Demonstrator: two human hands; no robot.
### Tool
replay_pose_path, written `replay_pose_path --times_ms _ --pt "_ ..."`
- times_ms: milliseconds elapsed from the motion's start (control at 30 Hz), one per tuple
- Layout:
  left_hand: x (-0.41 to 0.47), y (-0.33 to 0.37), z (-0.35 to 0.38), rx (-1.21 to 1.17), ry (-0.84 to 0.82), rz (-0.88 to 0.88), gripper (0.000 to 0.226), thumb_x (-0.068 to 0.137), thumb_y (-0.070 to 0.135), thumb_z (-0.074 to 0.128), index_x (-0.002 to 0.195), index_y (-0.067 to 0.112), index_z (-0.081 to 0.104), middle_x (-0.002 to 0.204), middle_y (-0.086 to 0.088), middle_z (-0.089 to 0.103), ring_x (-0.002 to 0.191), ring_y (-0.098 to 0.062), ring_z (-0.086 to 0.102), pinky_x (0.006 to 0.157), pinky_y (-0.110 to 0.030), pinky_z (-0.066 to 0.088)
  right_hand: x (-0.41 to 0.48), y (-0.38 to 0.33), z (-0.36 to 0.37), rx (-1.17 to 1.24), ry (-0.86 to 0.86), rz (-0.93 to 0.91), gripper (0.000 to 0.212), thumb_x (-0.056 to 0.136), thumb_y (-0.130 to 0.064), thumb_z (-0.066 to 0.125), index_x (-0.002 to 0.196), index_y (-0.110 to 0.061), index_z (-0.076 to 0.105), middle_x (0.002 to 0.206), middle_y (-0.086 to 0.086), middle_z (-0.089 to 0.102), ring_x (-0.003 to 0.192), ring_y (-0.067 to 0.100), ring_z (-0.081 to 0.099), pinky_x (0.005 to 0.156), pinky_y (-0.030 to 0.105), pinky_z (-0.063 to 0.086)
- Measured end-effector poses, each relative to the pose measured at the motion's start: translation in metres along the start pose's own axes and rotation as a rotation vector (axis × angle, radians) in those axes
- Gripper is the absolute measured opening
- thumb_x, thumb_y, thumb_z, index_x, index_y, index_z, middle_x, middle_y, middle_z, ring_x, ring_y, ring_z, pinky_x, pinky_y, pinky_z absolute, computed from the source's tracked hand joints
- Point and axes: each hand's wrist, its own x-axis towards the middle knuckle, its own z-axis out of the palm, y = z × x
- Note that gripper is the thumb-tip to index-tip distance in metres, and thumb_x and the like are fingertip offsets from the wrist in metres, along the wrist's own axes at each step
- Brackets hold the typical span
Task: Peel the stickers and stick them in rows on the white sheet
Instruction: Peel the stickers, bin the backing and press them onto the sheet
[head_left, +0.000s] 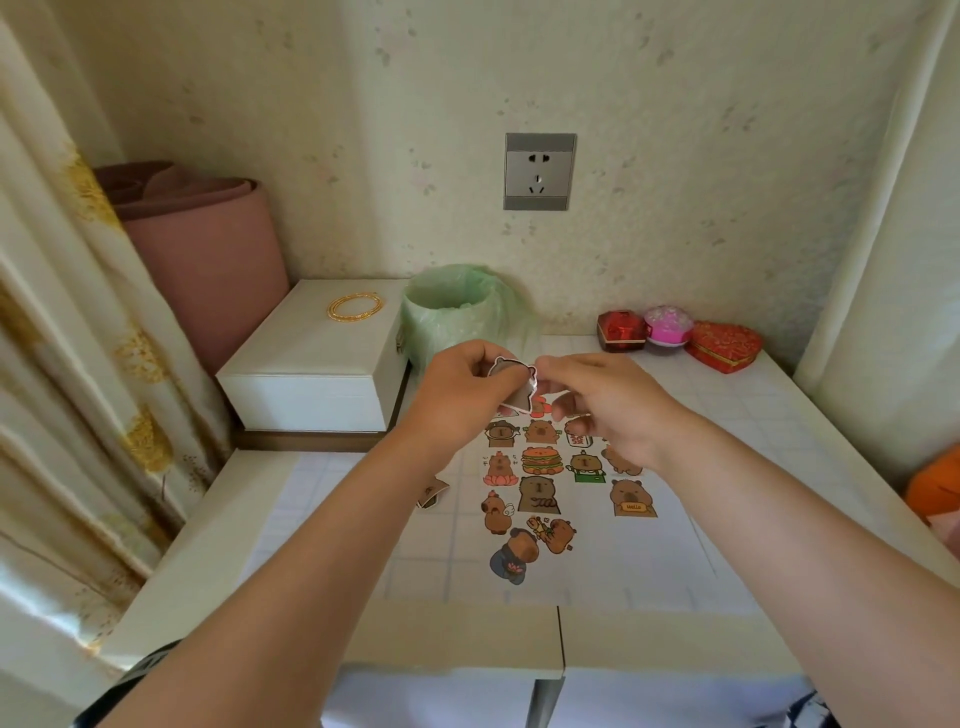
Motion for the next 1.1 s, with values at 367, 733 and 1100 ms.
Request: replay_pose_path --times_ms 367,733,1100 --pt "-0.002 0.004 -0.008 0.089 -0.051 0.028 0.004 0.090 0.009 0.067 0.087 0.011 0.068 0.077 -0.006 0.066 0.051 0.002 0.059 0.046 -0.009 0.042 -0.007 0.002 0.012 -0.272 0.159 -0.272 0.017 0.095 -0.023 0.066 0.088 -0.012 0.077 0.059 0.004 0.064 0.045 0.007 0.052 0.044 0.013 0.040" --pt "0.002 0.005 -0.015 0.078 -0.061 0.017 0.005 0.091 0.017 0.068 0.089 0.016 0.072 0.069 0.004 0.066 0.058 -0.008 0.058 0.053 -0.017 0.044 -0.009 -0.004 0.007 -0.067 0.066 -0.126 0.011 0.092 -0.022 0.068 0.088 -0.017 0.077 0.084 -0.003 0.076 0.055 0.013 0.053 0.043 0.020 0.040" --pt "-0.001 0.008 -0.016 0.075 -0.088 0.030 0.009 0.090 0.010 0.068 0.084 0.014 0.073 0.066 0.003 0.067 0.052 -0.004 0.057 0.050 -0.013 0.043 -0.009 -0.005 0.005 -0.215 0.016 -0.206 0.021 0.095 -0.024 0.064 0.080 -0.016 0.075 0.067 0.007 0.066 0.056 0.012 0.054 0.051 0.022 0.042"
